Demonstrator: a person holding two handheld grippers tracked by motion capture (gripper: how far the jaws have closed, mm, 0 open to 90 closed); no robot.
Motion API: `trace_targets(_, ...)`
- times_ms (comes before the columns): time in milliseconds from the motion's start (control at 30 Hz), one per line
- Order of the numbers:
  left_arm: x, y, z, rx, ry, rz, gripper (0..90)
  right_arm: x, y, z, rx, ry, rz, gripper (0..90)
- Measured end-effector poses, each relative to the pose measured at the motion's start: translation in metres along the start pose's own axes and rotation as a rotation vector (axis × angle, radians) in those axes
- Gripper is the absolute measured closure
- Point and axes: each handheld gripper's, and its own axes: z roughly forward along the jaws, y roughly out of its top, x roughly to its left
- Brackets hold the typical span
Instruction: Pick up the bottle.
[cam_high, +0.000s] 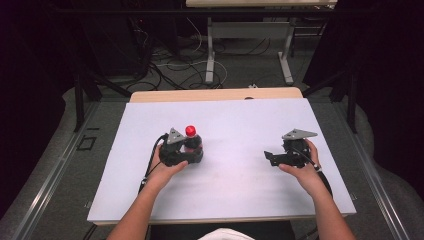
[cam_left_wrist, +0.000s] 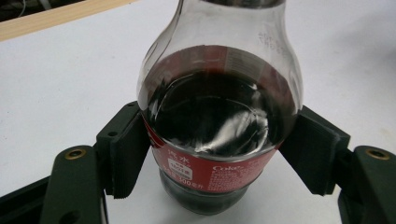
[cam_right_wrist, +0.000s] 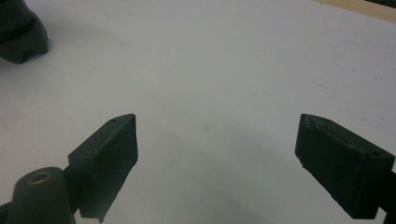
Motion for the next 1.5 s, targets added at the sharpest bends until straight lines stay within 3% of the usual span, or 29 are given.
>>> trace_targets(533,-0.001,0.001,-0.002,0.011,0.013,0.004,29.5,0.001,-0.001,0.002,-0.003,-0.008,0.004,14.1)
trace_targets(767,0.001,0.002,-0.005,0.000,0.021,-0.024,29.6,0.001,-0.001,0.002,-0.008,-0.013,0.017,14.8)
trace_targets(933,-0.001,0.005,-0.012,0.013,0.029,-0.022,29.6,0.005,0.001,0.002,-0.014,-0.008,0.008,15.2)
trace_targets(1200,-0.012,0.012,-0.024,0.011,-0.007,0.002,29.6,0.011,0.007,-0.004,-0.052,0.014,0.015,20.3)
trace_targets(1367,-0.024,0.014,-0.031,0.001,-0.030,0.026,29.6,0.018,0.014,-0.013,-0.071,0.027,-0.026,27.0)
trace_targets(1467,-0.030,0.016,-0.035,0.036,-0.052,0.048,29.7,0.024,0.017,-0.018,-0.083,0.046,-0.029,29.3)
trace_targets(1500,-0.033,0.016,-0.035,0.027,-0.056,0.044,29.7,0.025,0.019,-0.019,-0.091,0.048,-0.040,30.0)
